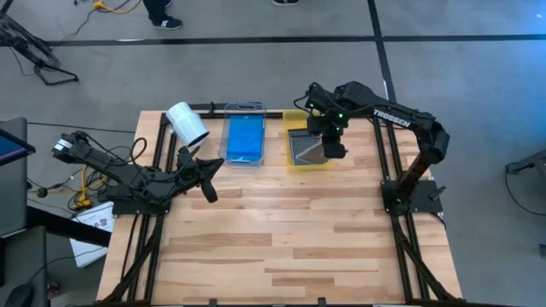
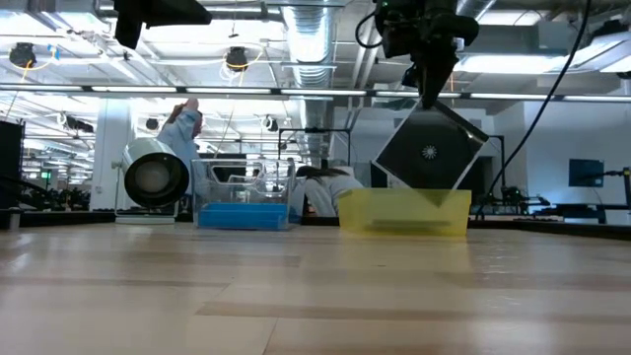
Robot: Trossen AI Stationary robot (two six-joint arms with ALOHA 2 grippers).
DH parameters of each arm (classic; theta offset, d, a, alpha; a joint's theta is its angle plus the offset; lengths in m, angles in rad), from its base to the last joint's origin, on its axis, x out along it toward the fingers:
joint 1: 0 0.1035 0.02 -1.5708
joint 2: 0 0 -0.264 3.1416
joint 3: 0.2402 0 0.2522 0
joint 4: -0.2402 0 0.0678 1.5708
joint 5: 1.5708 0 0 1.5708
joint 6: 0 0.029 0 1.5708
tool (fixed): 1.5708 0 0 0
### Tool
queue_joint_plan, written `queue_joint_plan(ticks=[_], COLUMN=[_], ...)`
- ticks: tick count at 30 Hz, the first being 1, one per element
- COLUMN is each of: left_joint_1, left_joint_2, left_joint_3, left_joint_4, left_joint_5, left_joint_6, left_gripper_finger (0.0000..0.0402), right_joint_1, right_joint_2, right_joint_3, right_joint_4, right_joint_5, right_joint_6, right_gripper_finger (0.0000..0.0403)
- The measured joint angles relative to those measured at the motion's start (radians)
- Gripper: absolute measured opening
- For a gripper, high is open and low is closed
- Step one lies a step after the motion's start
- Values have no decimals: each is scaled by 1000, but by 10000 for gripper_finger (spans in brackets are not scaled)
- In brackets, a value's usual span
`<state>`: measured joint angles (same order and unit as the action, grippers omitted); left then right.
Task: Pick & place jewel cases by type
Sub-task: Put the black CD case into the yellow bin
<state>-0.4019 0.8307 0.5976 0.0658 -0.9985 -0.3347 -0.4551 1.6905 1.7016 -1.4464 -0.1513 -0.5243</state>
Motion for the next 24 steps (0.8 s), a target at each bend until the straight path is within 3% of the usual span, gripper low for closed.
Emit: queue_joint_plan(ticks=[8, 24], left_joint_1=[0, -1], left_joint_2=[0, 0], left_joint_3=[0, 0], left_joint_4=[0, -15], left_joint_5=[2, 48], left_joint_6=[0, -19], left_gripper_finger=[0, 0], right_joint_1=[5, 34], right_joint_2=[6, 167], right_joint_3=[0, 17], right_joint_4=[-1, -62], right_joint_5=[-1, 20], right_joint_6=[1, -24], right_gripper_finger=[44, 49])
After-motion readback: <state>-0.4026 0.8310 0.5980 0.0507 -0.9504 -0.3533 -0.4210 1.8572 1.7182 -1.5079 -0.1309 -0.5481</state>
